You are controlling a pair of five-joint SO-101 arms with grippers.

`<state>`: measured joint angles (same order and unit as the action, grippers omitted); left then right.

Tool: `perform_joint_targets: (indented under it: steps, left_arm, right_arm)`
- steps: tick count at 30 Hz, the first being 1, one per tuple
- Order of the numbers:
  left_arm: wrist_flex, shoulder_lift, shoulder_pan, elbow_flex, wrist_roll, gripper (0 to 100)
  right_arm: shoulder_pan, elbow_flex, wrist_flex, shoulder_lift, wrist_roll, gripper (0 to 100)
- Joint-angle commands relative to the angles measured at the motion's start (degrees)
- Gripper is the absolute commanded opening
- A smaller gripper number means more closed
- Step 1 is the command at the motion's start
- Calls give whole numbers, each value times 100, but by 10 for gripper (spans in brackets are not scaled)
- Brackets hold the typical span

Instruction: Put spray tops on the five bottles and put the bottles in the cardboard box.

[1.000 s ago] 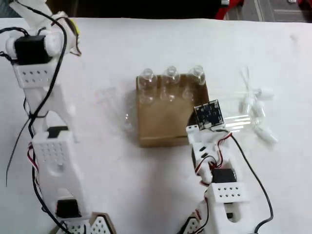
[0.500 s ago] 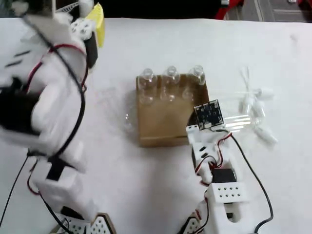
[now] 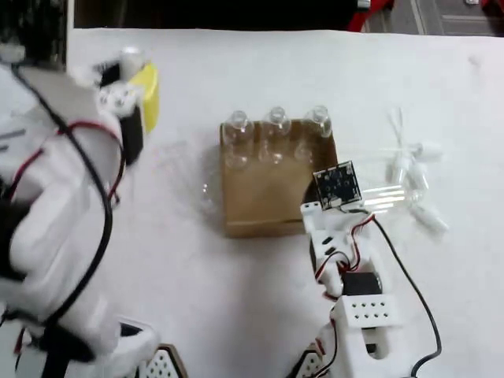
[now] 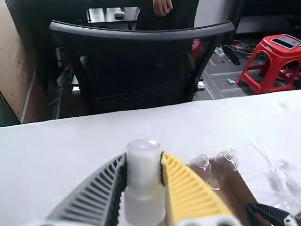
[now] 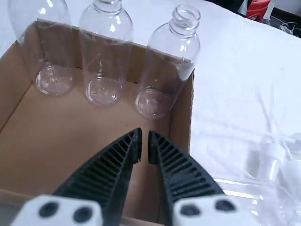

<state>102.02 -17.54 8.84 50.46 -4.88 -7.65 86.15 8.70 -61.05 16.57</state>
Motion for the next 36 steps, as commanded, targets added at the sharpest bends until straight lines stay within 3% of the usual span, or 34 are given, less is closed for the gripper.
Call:
perform_joint_targets:
  steps: [1,6,14,17,24,30,36]
  left_arm:
    - [-70,-708,365,-862,97,23]
    - [-659,-1209,382,-1881,97,23]
    - [-2822,-1648,391,-3754,62,22]
    - [-4044,-1824,391,-4791,62,22]
    - [-7763,-2079,637,-6892,88,22]
    - [-10066,-2053,910,-8237,53,22]
    - [-10470,-1833,884,-8299,44,22]
  right_arm:
    - [-4,-18,-154,13,88,18]
    - [-4,-18,-154,13,88,18]
    - [-4,114,-356,-4,88,18]
    - [-4,141,-400,-31,88,18]
    - [-4,167,-549,13,88,18]
    - [-4,176,-549,22,88,18]
    - [-4,176,-558,22,88,18]
